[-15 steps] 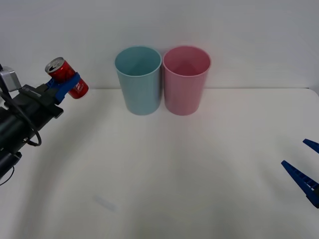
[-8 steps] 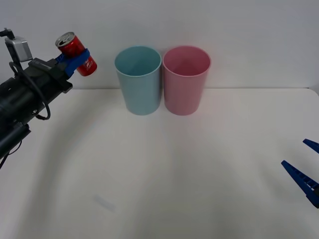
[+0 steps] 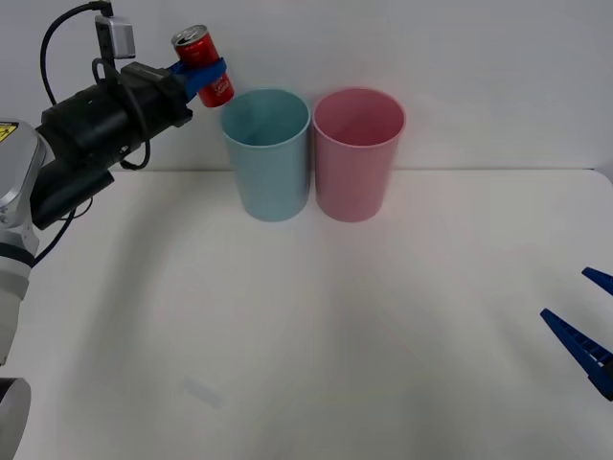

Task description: Grasp the object on the table and drop it into the matching bin: aluminum can to the light blue bin, PET bottle to the pink bin.

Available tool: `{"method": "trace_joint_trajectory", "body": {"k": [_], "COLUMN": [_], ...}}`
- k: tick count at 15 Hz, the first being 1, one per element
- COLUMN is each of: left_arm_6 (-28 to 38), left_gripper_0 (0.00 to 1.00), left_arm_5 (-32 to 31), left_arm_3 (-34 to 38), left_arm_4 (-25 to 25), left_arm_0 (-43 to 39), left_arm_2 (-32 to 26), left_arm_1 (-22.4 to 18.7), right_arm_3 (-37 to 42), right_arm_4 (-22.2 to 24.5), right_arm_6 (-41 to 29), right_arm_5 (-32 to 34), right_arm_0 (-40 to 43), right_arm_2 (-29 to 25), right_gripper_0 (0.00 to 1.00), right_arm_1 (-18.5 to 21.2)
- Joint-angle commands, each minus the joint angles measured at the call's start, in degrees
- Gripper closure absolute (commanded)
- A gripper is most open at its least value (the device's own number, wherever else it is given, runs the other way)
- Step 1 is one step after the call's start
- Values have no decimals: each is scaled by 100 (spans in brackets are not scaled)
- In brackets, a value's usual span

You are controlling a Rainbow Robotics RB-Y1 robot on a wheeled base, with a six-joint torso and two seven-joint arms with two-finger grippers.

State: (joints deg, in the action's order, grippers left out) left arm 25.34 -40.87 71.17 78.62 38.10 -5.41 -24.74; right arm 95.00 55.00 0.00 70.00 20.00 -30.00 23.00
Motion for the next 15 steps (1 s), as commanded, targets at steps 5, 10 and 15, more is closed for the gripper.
{"method": "trace_joint_trajectory", "body": {"k": [5, 10, 15], "left_arm_6": [-143, -161, -196], "left_gripper_0": [100, 100, 0], "left_arm_5": [9, 17, 123], "left_arm_3": [-1413, -1580, -1580], "left_arm_4": [1103, 1437, 1419], "left_arm_0": [1235, 1428, 1428], "left_arm_2": [-364, -487, -487], "left_arm_1": [769, 919, 919], "right_arm_3": [0, 0, 0], "right_arm_4": [0, 0, 0], "right_arm_6": [0, 0, 0], "right_arm_5": [0, 0, 0], "right_arm_0": [0, 0, 0], "right_arm_2": [0, 0, 0], "right_gripper_0": [0, 0, 0], "right_arm_1": [0, 0, 0]}}
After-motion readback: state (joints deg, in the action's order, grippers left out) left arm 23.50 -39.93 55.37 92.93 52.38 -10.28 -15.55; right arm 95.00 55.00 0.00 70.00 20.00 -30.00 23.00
